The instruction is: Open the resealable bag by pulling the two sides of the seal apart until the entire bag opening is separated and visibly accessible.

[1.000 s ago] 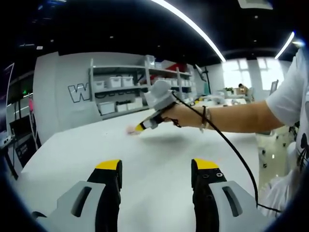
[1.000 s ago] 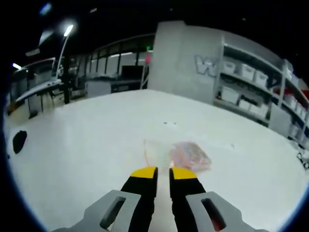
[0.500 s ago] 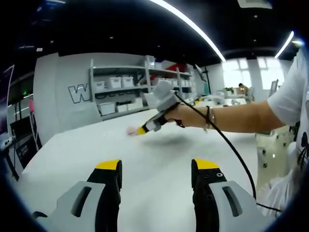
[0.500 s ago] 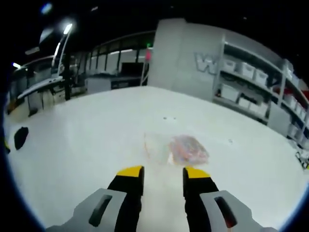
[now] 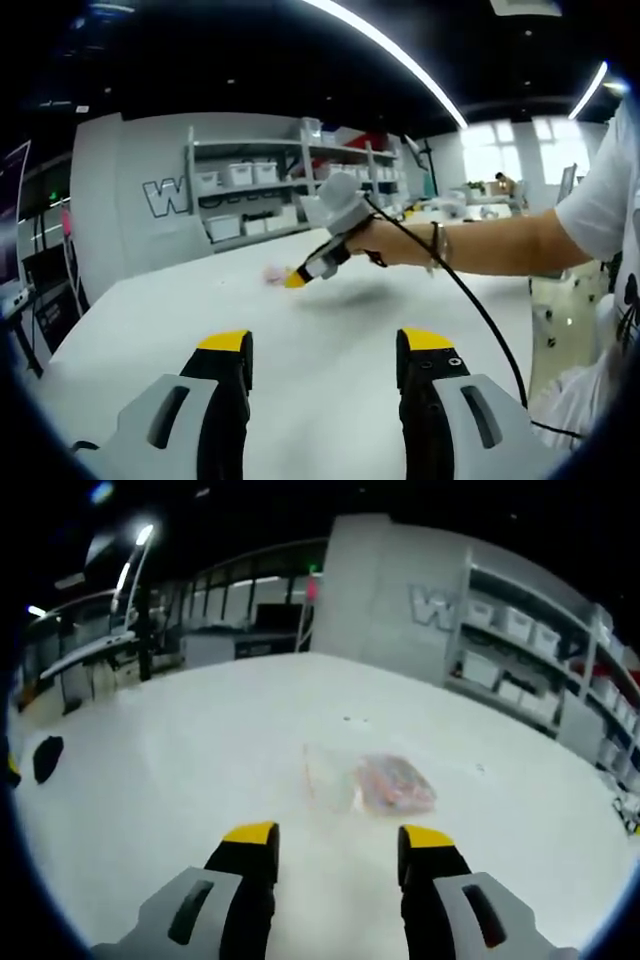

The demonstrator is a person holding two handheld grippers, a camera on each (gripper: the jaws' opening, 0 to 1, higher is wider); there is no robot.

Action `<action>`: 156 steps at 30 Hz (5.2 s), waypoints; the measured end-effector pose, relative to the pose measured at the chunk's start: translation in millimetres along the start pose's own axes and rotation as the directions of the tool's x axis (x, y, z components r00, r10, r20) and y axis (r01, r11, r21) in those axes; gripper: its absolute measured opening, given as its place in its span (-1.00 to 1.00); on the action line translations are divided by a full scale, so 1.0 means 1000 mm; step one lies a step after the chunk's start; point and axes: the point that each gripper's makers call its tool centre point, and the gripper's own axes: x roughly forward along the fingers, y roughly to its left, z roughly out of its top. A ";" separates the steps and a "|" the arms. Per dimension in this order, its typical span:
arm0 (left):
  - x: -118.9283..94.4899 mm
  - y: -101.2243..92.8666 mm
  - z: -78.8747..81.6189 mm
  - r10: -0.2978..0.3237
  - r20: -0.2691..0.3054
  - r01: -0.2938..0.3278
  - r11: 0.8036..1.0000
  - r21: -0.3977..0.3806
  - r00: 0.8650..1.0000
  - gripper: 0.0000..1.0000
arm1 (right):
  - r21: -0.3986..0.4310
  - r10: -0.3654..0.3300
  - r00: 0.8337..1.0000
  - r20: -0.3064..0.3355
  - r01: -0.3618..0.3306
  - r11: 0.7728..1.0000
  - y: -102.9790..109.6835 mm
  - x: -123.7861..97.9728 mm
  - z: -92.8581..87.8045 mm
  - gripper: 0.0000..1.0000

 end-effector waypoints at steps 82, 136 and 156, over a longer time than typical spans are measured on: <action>0.008 0.030 -0.038 0.067 -0.141 -0.074 0.996 -0.045 0.988 0.64 | 0.017 0.076 0.993 -0.095 -0.074 0.997 0.005 -0.019 -0.029 0.89; 0.009 0.030 -0.027 0.067 -0.112 -0.070 0.997 -0.025 0.991 0.63 | 0.023 0.104 0.992 -0.069 -0.103 0.994 0.017 -0.043 -0.035 0.91; 0.010 0.031 -0.029 0.065 -0.105 -0.068 0.997 -0.022 0.992 0.63 | 0.026 0.119 0.991 -0.057 -0.117 0.993 0.025 -0.053 -0.042 0.90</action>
